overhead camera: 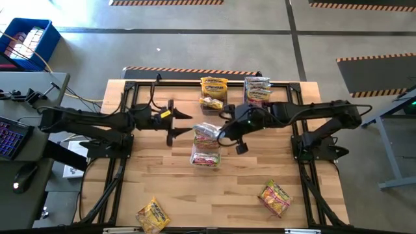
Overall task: Sort Maruchan noodles
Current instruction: Put the blue noodle pack into the white bin
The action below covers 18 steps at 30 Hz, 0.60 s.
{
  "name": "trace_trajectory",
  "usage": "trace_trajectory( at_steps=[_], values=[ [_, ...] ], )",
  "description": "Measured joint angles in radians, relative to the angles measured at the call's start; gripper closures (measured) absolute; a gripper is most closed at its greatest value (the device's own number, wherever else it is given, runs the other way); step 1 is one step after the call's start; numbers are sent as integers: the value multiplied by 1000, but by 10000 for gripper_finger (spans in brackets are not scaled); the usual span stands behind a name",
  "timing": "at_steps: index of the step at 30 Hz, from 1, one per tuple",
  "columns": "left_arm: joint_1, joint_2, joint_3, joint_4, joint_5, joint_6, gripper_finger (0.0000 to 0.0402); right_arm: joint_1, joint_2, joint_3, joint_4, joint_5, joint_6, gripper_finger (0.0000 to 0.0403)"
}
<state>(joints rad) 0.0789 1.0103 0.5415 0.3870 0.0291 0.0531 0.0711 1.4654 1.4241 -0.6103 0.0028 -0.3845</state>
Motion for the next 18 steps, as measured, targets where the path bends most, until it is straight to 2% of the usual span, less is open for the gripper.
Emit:
trace_trajectory(
  at_steps=[7,18],
  values=[
    [-93,55,1,125,23,170,167,32,-16,0,11,-14,-16,391],
    [-134,165,2,323,26,255,207,32,-19,0,36,-88,-16,391]
  ],
)
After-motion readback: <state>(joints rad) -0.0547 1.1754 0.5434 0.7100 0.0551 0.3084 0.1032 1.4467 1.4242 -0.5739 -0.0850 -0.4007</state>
